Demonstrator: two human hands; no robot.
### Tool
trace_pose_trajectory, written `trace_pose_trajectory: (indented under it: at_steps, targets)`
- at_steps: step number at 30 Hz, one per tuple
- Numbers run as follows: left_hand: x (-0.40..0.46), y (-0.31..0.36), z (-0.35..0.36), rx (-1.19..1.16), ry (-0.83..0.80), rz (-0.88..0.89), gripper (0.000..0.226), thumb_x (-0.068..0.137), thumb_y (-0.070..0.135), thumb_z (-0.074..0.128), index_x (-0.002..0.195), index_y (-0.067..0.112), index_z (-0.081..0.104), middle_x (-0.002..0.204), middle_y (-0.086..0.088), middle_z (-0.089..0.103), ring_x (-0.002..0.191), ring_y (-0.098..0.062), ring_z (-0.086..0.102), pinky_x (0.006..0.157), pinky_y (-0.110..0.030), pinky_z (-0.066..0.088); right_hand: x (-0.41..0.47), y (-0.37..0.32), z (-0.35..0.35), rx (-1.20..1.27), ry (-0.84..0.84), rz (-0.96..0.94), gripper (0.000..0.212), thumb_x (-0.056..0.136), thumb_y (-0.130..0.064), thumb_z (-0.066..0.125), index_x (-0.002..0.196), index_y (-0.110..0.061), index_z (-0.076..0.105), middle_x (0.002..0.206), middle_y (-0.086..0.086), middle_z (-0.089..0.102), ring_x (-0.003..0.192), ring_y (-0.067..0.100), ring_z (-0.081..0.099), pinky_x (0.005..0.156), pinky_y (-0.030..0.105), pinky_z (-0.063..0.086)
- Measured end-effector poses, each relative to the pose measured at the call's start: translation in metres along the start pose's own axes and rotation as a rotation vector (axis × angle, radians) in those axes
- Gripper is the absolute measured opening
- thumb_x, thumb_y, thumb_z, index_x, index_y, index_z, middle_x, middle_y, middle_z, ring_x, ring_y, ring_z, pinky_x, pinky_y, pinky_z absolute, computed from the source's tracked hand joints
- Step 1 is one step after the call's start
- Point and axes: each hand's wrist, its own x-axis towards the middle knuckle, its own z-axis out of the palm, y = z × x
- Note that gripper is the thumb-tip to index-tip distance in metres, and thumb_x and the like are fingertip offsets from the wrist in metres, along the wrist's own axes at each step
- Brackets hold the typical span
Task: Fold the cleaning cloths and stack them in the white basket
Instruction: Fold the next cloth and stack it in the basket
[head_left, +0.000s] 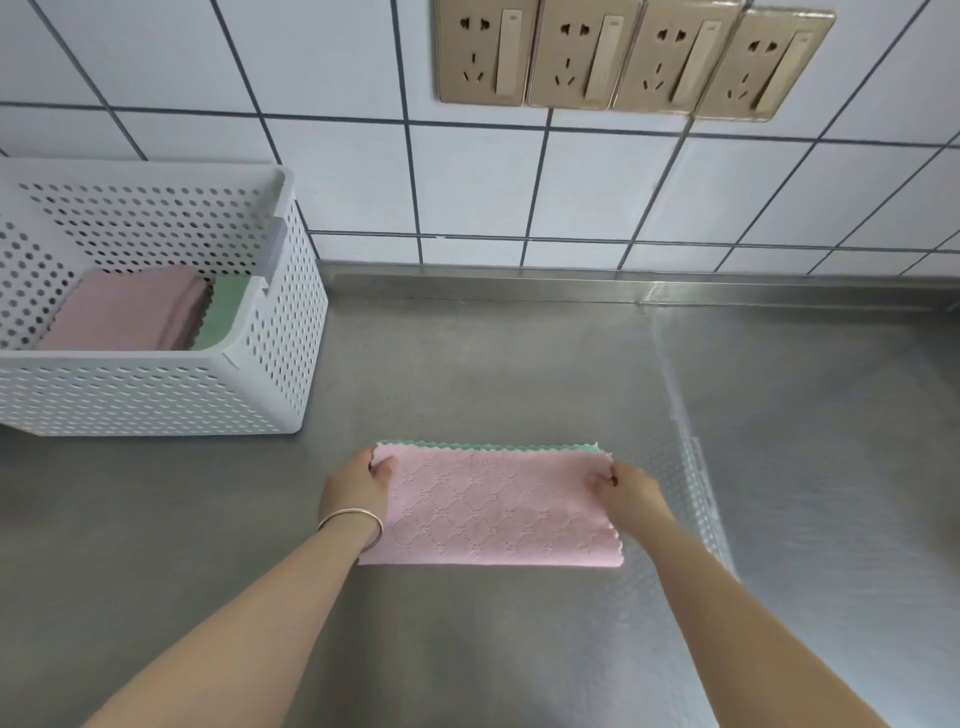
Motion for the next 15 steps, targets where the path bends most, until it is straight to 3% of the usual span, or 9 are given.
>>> trace_pose_trajectory:
  at_steps: [9, 15]
  targets:
    - [0.012, 0.002, 0.008, 0.11, 0.027, -0.002, 0.031, 0.094, 0.033, 0.048, 0.099, 0.003, 0.055, 0.105, -0.025, 0.063, 0.097, -0.041, 0.057, 0.074, -0.035, 0.041, 0.006, -0.004, 0.01, -0.07, 0.109, 0.038, 0.032, 0.096, -0.034, 0.045, 0.115, -0.012, 0.058, 0.11, 0.011, 0.064, 0.101, 0.03, 0.059, 0.078, 0.033, 0.045]
    - [0.015, 0.006, 0.008, 0.185, 0.03, 0.004, 0.036, 0.094, 0.037, 0.047, 0.108, 0.005, 0.055, 0.109, -0.023, 0.063, 0.101, -0.04, 0.058, 0.081, -0.037, 0.045, 0.007, -0.006, 0.014, -0.118, 0.15, 0.073, 0.031, 0.094, -0.036, 0.045, 0.114, -0.016, 0.058, 0.108, 0.009, 0.065, 0.099, 0.03, 0.06, 0.075, 0.033, 0.046]
